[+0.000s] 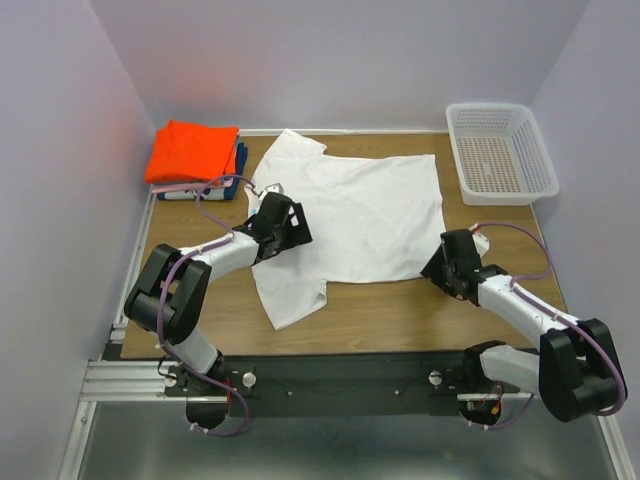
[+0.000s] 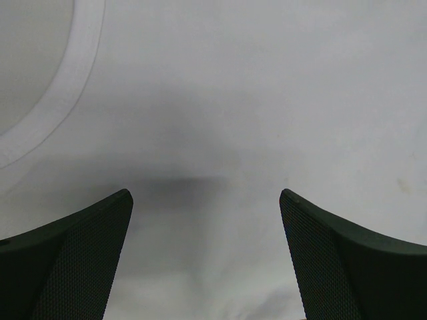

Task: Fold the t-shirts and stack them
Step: Flatten the tshirt out

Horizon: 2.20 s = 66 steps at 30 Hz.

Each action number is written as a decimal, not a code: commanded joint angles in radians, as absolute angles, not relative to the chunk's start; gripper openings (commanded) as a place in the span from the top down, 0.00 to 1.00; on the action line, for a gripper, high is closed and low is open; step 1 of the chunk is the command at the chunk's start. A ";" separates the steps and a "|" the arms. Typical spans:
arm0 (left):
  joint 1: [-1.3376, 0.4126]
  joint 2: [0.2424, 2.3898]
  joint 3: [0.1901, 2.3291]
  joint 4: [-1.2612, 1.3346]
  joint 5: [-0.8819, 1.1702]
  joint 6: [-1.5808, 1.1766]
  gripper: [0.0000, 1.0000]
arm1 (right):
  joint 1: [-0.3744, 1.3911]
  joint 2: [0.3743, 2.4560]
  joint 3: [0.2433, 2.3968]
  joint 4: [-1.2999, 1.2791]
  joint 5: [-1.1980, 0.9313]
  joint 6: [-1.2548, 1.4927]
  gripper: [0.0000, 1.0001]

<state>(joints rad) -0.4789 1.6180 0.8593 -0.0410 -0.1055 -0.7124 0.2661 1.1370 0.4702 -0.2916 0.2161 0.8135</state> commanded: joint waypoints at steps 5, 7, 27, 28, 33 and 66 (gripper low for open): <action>-0.483 1.603 0.861 -0.005 -0.160 -0.719 0.02 | 0.261 1.252 0.495 -0.206 0.270 0.845 0.54; -0.482 1.603 0.861 -0.005 -0.164 -0.719 0.02 | 0.261 1.261 0.509 -0.203 0.272 0.836 0.71; -0.483 1.658 0.879 0.029 -0.141 -0.686 0.02 | 0.264 1.459 0.774 -0.195 0.222 0.724 0.99; -0.483 1.658 0.879 0.029 -0.141 -0.686 0.02 | 0.264 1.479 0.790 -0.190 0.222 0.721 0.99; -0.480 1.661 0.879 0.029 -0.144 -0.686 0.02 | 0.264 1.636 0.894 -0.187 0.229 0.693 0.95; -0.480 1.704 0.897 0.028 -0.141 -0.670 0.02 | 0.241 1.158 0.623 -0.374 0.348 0.630 0.41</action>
<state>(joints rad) -0.4801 1.6802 0.8757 0.0177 -0.1410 -0.6807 0.2481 1.2217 0.6430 -0.3283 0.2863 0.6136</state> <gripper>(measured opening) 0.982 0.604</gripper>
